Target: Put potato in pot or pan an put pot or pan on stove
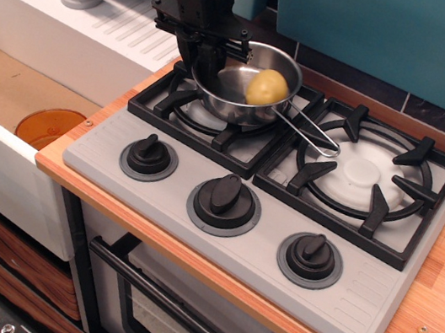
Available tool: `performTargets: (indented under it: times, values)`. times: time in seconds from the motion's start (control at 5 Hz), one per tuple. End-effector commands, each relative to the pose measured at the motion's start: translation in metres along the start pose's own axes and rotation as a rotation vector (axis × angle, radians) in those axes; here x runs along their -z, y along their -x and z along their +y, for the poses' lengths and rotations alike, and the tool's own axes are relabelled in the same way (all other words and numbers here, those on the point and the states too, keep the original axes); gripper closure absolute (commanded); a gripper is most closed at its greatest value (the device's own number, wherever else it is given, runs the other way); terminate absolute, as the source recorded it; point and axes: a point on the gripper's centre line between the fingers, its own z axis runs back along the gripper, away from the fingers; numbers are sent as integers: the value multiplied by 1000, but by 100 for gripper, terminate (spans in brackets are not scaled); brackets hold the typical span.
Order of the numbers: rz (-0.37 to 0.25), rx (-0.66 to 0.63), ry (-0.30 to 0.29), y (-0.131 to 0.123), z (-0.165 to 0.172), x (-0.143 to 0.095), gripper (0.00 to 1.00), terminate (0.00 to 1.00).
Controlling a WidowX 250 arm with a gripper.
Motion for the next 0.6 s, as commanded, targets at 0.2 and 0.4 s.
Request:
performTargets:
  times: [0.2, 0.4]
  values:
    - [24, 5, -41, -24, -1, -51, 0, 0]
    - [33, -5, -53, -24, -6, -62, 0, 0]
